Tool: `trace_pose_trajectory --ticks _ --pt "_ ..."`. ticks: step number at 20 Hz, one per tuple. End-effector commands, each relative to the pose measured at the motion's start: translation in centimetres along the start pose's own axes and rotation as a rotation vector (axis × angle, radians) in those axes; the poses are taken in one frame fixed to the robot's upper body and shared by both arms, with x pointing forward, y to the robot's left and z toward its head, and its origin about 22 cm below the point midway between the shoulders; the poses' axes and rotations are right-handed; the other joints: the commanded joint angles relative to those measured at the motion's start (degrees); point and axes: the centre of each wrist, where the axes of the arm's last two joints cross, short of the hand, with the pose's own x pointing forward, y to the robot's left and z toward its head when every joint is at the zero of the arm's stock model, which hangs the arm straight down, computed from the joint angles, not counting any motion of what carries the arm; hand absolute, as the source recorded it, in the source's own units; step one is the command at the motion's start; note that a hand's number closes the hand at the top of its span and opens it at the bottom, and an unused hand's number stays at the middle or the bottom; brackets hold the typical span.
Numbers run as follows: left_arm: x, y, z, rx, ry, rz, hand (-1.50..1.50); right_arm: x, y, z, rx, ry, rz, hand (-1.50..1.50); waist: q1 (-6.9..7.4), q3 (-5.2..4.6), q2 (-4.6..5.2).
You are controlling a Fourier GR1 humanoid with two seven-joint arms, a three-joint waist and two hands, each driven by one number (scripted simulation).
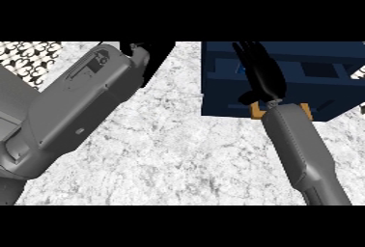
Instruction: Pick up the can, place it into the drawer and close the drawer
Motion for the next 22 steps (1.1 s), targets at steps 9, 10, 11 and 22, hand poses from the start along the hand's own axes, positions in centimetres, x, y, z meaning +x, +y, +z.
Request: trace_pose_trajectory --ticks 9,10,11,22 --pt "0.5 1.3 1.1 -0.013 0.0 0.011 -1.5 -1.1 2.2 -1.9 -0.077 0.098 0.033 -1.5 1.95 0.96 2.03" --pt "1.2 1.1 0.9 -0.003 -0.012 0.002 -1.5 -1.5 2.2 -2.0 -0.08 0.076 0.043 -1.5 1.16 0.97 1.77" --pt "1.5 1.7 1.3 -0.014 -0.012 0.004 -1.5 -1.7 2.0 -2.1 -0.087 0.094 0.05 -1.5 2.4 0.96 1.71" --pt "2.6 3.1 1.5 -0.027 -0.021 -0.002 -1.5 -2.4 -2.9 -6.5 -0.179 0.127 0.095 -1.5 2.94 0.95 2.51"
